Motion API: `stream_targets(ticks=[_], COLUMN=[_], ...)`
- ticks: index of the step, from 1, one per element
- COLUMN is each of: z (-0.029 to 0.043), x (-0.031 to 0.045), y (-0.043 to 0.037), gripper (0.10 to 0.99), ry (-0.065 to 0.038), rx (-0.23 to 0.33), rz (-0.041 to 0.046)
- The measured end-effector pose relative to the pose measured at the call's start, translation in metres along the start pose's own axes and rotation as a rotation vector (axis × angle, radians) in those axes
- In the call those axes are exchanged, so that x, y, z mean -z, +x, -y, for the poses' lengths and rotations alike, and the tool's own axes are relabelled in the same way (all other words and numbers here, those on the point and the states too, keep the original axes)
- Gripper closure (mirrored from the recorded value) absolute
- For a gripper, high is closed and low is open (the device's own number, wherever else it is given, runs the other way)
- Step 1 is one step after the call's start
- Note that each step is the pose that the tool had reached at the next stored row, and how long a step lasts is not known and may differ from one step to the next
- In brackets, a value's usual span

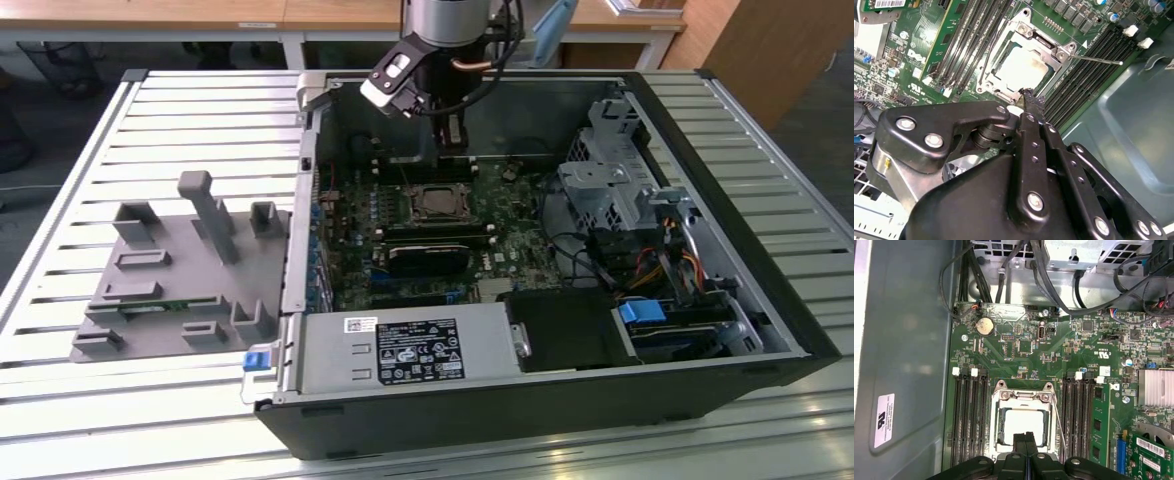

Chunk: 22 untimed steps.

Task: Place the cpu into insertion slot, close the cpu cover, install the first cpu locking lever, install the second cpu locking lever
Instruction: 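Install the first cpu locking lever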

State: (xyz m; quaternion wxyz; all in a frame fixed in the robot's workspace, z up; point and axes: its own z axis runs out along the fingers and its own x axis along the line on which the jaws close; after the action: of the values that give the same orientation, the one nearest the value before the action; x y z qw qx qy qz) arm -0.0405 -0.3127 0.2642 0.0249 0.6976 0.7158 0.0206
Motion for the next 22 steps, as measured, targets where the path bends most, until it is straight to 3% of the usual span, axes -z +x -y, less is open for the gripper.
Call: stream_targets(ticks=[22], z=[-0.0005], x=[0.007], y=[0.0], gripper=[0.98], ry=[0.0], rx=[0.0], rz=[0.0007])
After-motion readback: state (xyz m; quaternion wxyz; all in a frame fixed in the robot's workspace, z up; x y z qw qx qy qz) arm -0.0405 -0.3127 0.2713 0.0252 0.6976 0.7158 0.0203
